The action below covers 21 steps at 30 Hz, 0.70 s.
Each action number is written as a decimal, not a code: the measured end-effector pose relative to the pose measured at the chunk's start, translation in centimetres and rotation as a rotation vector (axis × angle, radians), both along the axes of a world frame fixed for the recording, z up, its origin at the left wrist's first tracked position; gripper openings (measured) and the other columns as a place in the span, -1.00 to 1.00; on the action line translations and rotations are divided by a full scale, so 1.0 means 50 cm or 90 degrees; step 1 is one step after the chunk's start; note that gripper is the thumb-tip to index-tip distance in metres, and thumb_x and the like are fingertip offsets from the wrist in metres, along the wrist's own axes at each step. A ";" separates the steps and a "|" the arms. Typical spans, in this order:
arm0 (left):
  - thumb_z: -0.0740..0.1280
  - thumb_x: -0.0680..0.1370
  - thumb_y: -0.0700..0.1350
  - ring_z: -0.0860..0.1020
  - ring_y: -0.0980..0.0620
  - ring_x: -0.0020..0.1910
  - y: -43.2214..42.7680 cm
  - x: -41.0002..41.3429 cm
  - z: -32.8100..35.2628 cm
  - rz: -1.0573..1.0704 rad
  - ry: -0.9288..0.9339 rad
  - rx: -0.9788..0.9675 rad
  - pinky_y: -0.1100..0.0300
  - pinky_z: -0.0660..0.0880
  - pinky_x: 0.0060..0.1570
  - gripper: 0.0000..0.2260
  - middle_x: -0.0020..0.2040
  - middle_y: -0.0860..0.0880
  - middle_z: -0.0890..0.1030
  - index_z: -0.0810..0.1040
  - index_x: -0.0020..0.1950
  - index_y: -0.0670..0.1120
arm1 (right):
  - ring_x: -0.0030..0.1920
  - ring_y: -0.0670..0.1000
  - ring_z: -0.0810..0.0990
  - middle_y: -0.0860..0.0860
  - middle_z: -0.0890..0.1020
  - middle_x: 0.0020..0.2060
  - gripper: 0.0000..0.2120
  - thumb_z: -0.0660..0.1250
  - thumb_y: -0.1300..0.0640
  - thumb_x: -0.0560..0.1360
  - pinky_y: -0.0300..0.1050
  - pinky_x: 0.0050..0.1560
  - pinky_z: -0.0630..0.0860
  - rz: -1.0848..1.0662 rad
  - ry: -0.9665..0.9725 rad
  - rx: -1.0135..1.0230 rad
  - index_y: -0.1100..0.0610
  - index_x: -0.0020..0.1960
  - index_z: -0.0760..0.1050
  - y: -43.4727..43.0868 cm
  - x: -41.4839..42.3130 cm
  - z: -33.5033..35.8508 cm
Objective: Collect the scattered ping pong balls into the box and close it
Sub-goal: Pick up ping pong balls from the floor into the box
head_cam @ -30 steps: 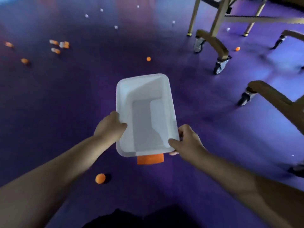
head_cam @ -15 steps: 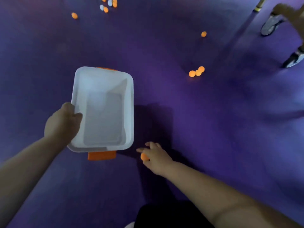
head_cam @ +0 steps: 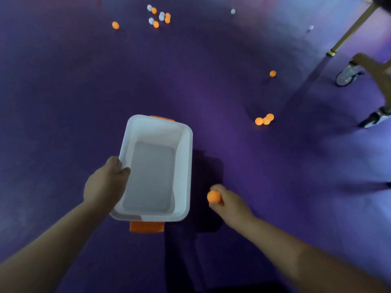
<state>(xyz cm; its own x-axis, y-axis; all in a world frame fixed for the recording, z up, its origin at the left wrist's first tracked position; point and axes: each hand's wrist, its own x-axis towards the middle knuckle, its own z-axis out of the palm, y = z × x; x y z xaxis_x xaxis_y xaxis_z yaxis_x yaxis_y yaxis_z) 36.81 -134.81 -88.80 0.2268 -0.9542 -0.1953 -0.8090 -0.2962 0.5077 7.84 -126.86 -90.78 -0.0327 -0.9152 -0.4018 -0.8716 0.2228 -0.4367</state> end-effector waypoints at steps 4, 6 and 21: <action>0.21 0.53 -0.09 0.38 -0.06 -0.41 -0.006 -0.029 0.021 -0.007 0.053 0.016 0.13 0.21 -0.43 -0.83 -0.34 -0.05 0.44 0.29 -0.20 -0.12 | -0.14 -0.09 0.53 -0.18 0.52 -0.14 -0.59 0.35 0.00 0.48 -0.03 0.03 0.54 -0.036 -0.133 -0.057 -0.10 0.31 0.37 -0.097 0.060 0.137; 0.21 0.53 -0.09 0.35 0.00 -0.44 -0.018 -0.049 0.026 -0.010 0.076 0.014 0.15 0.19 -0.46 -0.81 -0.35 -0.04 0.43 0.28 -0.23 -0.10 | -0.14 -0.06 0.55 -0.10 0.54 -0.18 -0.51 0.34 -0.04 0.48 0.00 0.03 0.55 0.029 -0.091 -0.032 -0.10 0.37 0.30 -0.140 0.076 0.182; 0.20 0.52 -0.01 0.46 -0.10 -0.33 -0.137 -0.234 -0.059 0.044 0.149 0.023 0.09 0.29 -0.37 -0.82 -0.33 -0.04 0.48 0.32 -0.18 -0.09 | -0.09 0.04 0.51 -0.08 0.51 -0.17 -0.72 0.20 0.10 0.54 -0.06 -0.10 0.46 0.215 0.228 -0.079 0.01 0.24 0.47 -0.443 -0.156 0.171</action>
<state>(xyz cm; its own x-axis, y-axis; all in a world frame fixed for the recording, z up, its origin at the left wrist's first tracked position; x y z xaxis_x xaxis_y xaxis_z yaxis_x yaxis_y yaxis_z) 25.11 -141.67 -91.74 0.2360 -0.9293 -0.2842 -0.6479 -0.3684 0.6667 0.05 -148.99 -82.23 0.1574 -0.9388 -0.3064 -0.9860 -0.1320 -0.1023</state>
